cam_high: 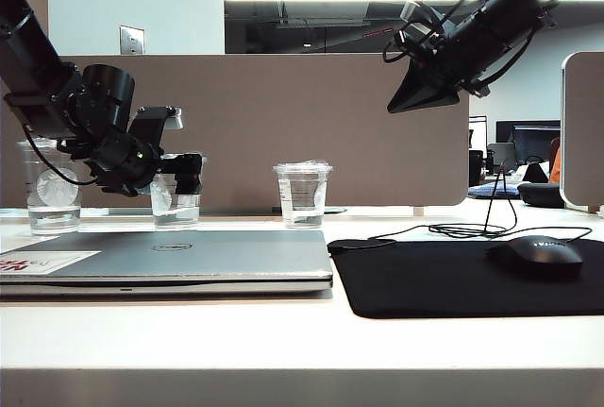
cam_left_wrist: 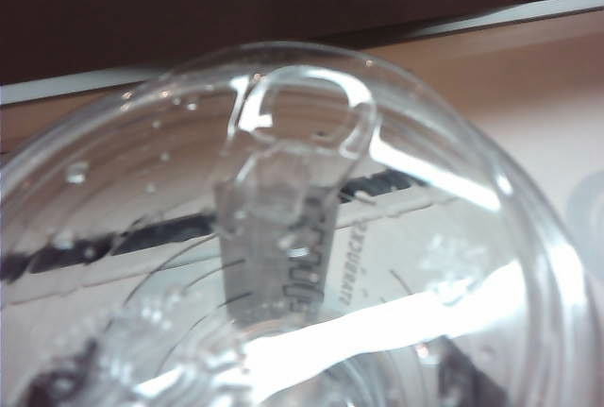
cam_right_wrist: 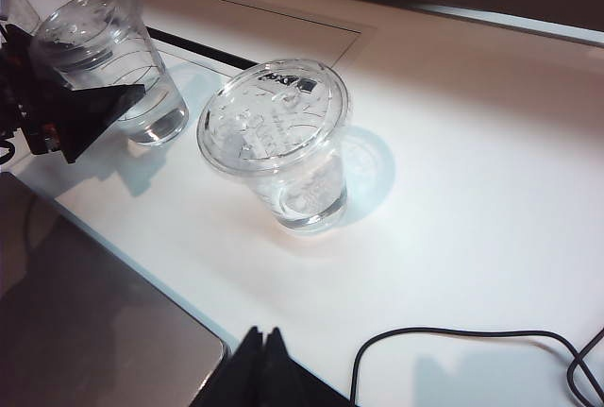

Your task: Pick up the coffee cup on the middle and place it on the right side of the laptop.

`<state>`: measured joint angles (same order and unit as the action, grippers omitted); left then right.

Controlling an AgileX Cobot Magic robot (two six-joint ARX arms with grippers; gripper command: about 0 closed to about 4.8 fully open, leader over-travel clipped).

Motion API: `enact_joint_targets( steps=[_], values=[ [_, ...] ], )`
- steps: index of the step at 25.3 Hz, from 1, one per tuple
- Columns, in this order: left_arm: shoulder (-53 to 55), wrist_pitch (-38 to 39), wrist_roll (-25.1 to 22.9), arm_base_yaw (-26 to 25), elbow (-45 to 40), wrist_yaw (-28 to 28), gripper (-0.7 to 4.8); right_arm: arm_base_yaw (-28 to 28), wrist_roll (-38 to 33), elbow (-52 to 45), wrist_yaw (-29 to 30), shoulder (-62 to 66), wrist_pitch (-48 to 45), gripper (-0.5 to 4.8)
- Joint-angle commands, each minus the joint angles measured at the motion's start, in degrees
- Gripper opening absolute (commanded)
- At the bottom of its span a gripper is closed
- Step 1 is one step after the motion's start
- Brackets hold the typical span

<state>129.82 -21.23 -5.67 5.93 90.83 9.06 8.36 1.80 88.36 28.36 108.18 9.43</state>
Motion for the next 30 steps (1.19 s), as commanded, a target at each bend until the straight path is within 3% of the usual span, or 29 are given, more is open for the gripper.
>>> enact_joint_targets(
  steps=[1, 10, 12, 20, 25, 30],
  values=[
    [-0.42, -0.61, -0.11, 0.15, 0.39, 3.32, 4.79, 0.02, 0.15, 0.35, 0.26, -0.48, -0.63, -0.03],
    [-0.42, -0.55, -0.07, 0.17, 0.42, 5.29, 4.79, 0.02, 0.17, 0.35, 0.26, -0.48, -0.63, -0.03],
    [-0.42, -0.48, -0.04, 0.17, 0.42, 5.31, 3.63, 0.02, 0.17, 0.35, 0.26, -0.48, -0.63, -0.03],
    [-0.7, -0.48, 0.17, 0.31, 0.5, 5.57, 3.62, 0.0, 0.17, 0.37, 0.26, -0.48, -0.63, -0.03],
    [-4.0, -0.11, 0.17, 0.61, 0.52, 9.2, 3.62, -0.44, 0.17, 0.37, 0.28, -0.52, -0.63, -0.03],
    [-11.69, 5.53, 0.33, 2.08, 0.52, 12.44, 3.62, -3.74, 0.13, 0.5, 3.87, -1.4, -0.68, -0.03]
  ],
)
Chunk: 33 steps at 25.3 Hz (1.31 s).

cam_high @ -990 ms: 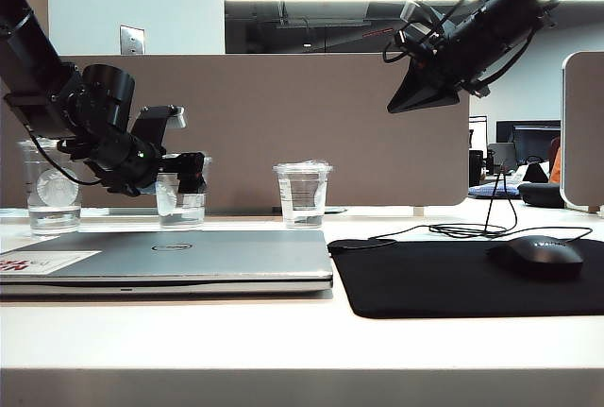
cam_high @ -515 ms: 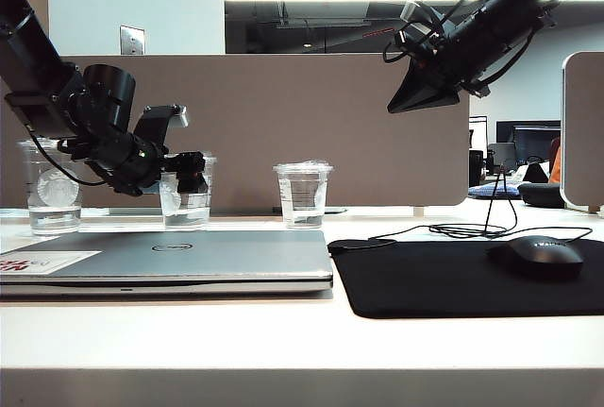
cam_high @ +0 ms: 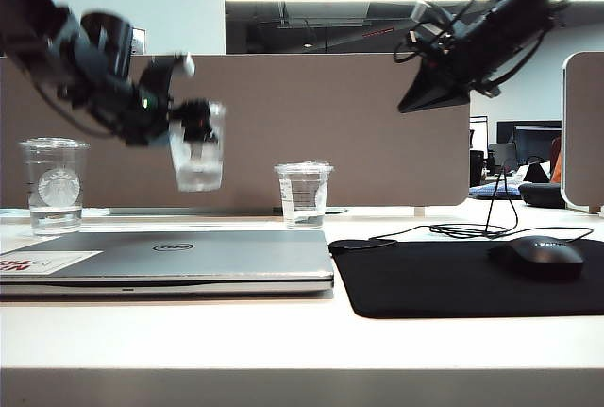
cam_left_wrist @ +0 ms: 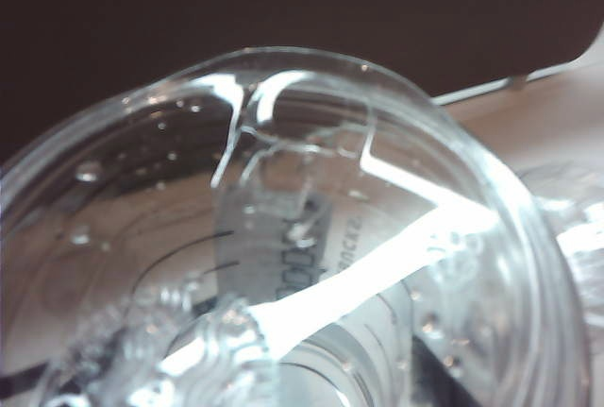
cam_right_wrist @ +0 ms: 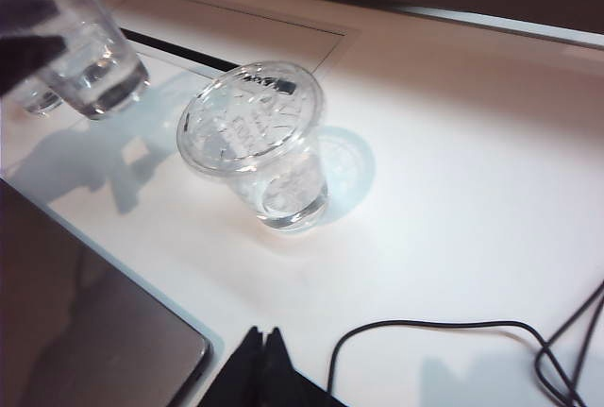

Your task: Pick up the coffee cup on the middle and place it on the right side of the laptop.

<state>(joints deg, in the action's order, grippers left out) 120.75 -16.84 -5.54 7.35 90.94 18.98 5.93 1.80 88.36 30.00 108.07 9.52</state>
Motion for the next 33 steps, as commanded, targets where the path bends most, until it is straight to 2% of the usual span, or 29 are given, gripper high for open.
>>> enact_joint_targets(
  steps=[1, 4, 9, 11, 13, 15, 16, 18, 24, 28, 31, 33],
  values=[
    [-3.8, 2.03, 0.2, 1.03, 0.42, 3.52, 3.62, -1.84, 0.13, 0.5, 2.89, -1.64, -0.81, -0.03],
    [-8.48, 4.57, 0.92, 2.91, 0.39, 10.23, 3.62, -4.63, -1.05, 0.52, 3.87, -3.78, -1.03, -0.03],
    [-11.58, 5.25, 6.97, 5.86, 0.39, 19.78, 3.62, -7.26, -4.85, 0.52, 5.01, -6.82, -0.72, -0.03],
    [-12.2, 7.13, 7.69, 8.13, 0.35, 22.77, 3.62, -7.93, -4.85, 0.52, 5.4, -8.5, -0.33, -0.03],
    [-12.17, 9.42, 7.39, 10.84, 0.22, 23.19, 3.62, -8.39, -4.81, 0.52, 5.49, -10.03, -0.33, -0.03],
    [-12.07, 10.84, 6.03, 12.85, 0.2, 22.14, 3.62, -8.39, -4.79, 0.52, 5.55, -10.75, -0.37, -0.03],
    [-12.04, 12.35, 4.0, 15.43, -0.07, 19.82, 3.62, -8.41, -4.79, 0.52, 5.68, -11.65, -0.2, -0.03],
    [-12.04, 12.15, 4.09, 18.86, -0.92, 16.24, 3.62, -8.39, -4.79, 0.5, 5.77, -12.94, 0.35, -0.03],
    [-11.72, 5.29, 4.44, 26.99, -9.38, 6.69, 3.61, -8.33, -4.74, 0.48, 4.33, -16.81, 1.11, -0.02],
    [-10.38, -1.2, 2.34, 31.1, -16.13, 0.13, 3.61, -8.33, -4.46, 0.46, 2.03, -18.36, 1.66, -0.02],
    [-7.45, -2.32, 2.58, 32.48, -16.33, -0.55, 3.61, -8.17, -3.32, 0.46, 1.81, -18.53, 2.93, -0.02],
    [-5.29, -4.09, 2.75, 33.22, -16.33, -4.04, 3.63, -7.41, -1.29, 0.46, 0.04, -18.93, 4.35, -0.02]
  ],
)
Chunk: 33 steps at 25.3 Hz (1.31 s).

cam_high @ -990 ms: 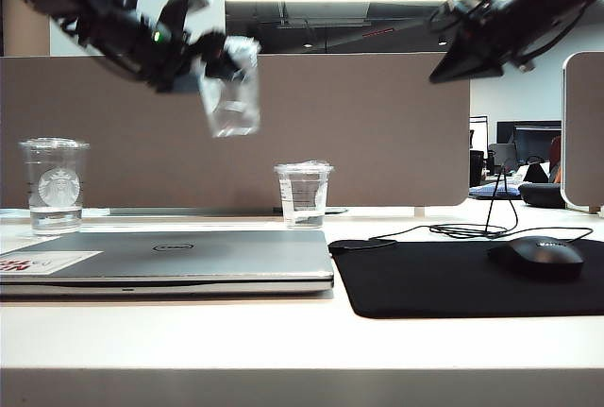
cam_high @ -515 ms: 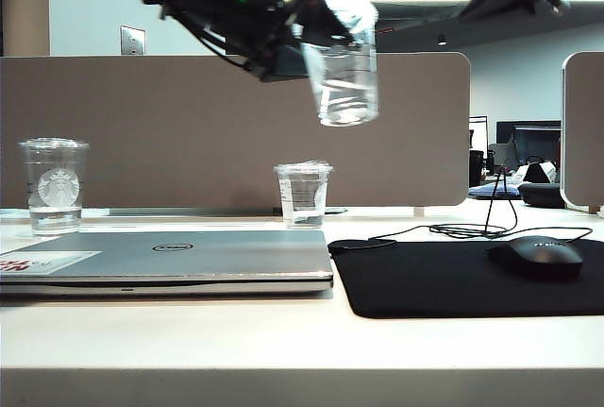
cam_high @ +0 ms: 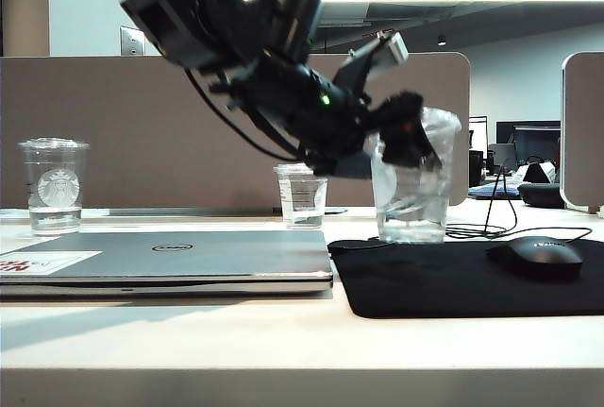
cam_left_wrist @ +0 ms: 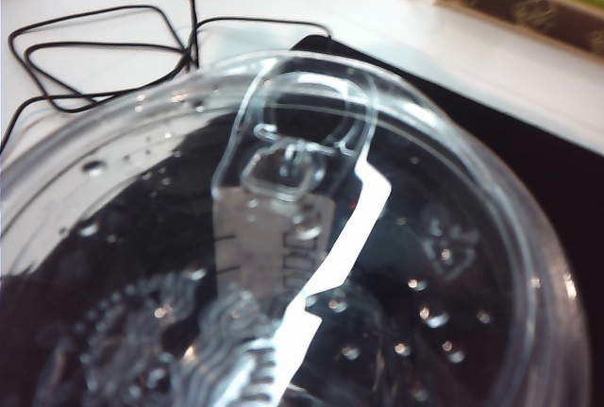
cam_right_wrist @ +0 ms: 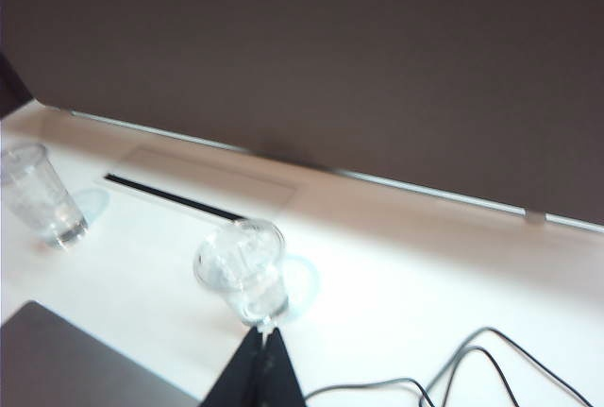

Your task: Pick up the coffee cup on the middle and place it on the right side of the laptop.

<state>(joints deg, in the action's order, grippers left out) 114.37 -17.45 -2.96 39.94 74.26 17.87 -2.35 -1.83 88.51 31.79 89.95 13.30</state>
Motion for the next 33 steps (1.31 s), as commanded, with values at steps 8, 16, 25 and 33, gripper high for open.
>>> enact_joint_targets(
  steps=[8, 16, 25, 33],
  values=[
    [2.01, -1.07, 0.46, 1.36, 0.37, -7.85, 4.79, 0.92, 3.19, 0.31, -1.99, -1.16, 1.27, -0.02],
    [-1.36, 14.01, 3.87, 2.54, 0.35, -11.34, 4.79, 0.94, 3.17, 0.31, -2.1, -2.43, 1.75, -0.02],
    [-17.68, 31.43, 4.39, 4.07, 0.35, -15.65, 3.9, 3.08, 3.21, 0.22, -2.12, -4.9, 8.15, -0.02],
    [-37.2, 44.81, 5.16, 4.04, 0.35, -20.52, -0.06, 9.27, 5.66, 0.22, -3.82, -9.42, 21.53, -0.02]
  ],
)
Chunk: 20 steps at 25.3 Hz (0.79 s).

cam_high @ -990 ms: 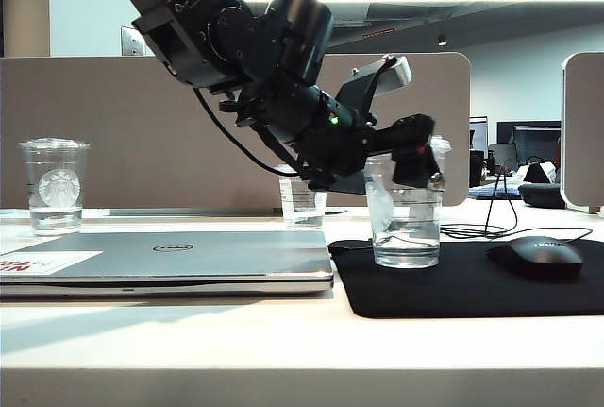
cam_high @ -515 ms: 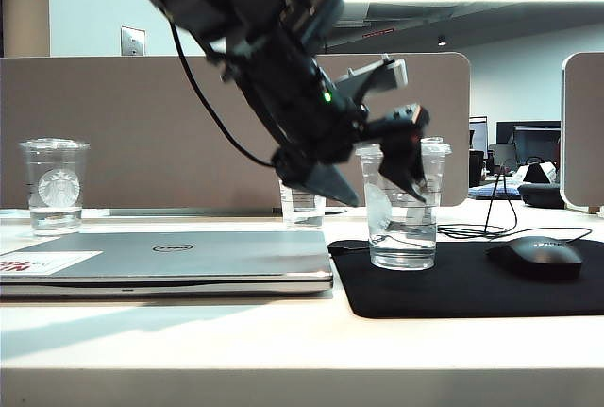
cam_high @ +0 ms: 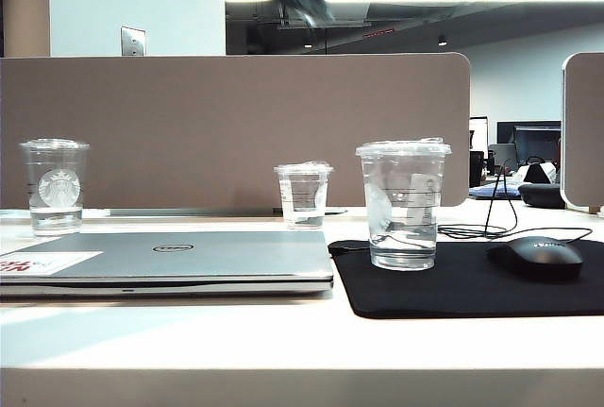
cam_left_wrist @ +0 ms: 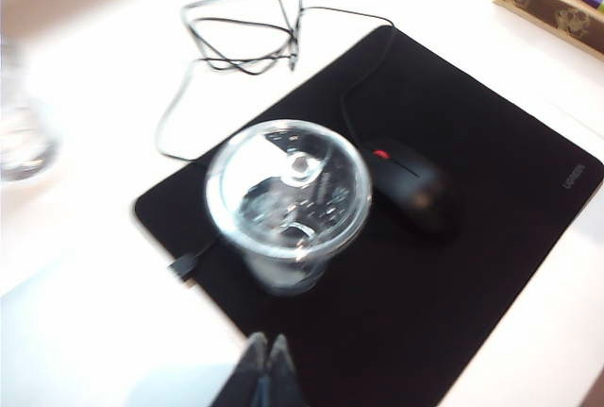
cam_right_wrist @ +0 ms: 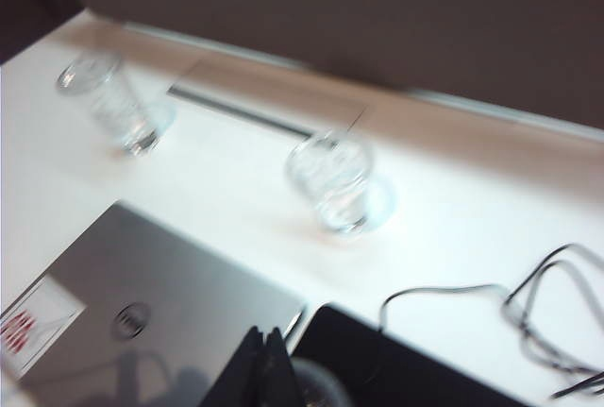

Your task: Pick up the coffee cup on the middle and place it on the right side of the laptop.

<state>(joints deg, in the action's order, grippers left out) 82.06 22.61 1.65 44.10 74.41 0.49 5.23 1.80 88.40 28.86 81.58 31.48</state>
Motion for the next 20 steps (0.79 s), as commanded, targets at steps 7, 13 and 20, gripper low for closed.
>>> enact_joint_targets(
  steps=[7, 13, 20],
  values=[
    [-17.03, 15.93, -2.51, -0.11, -2.05, -4.15, -0.06, 12.66, 11.76, 0.2, -22.84, -6.75, 20.48, -0.03],
    [-32.52, 14.1, -1.81, -0.04, -14.36, -4.15, -0.06, 20.33, 8.48, 0.09, -24.96, -15.72, 28.94, -0.02],
    [-49.13, 11.23, 3.48, -0.09, -32.94, -5.42, -0.06, 20.26, 8.41, -3.08, -27.8, -30.32, 35.39, -0.02]
  ],
)
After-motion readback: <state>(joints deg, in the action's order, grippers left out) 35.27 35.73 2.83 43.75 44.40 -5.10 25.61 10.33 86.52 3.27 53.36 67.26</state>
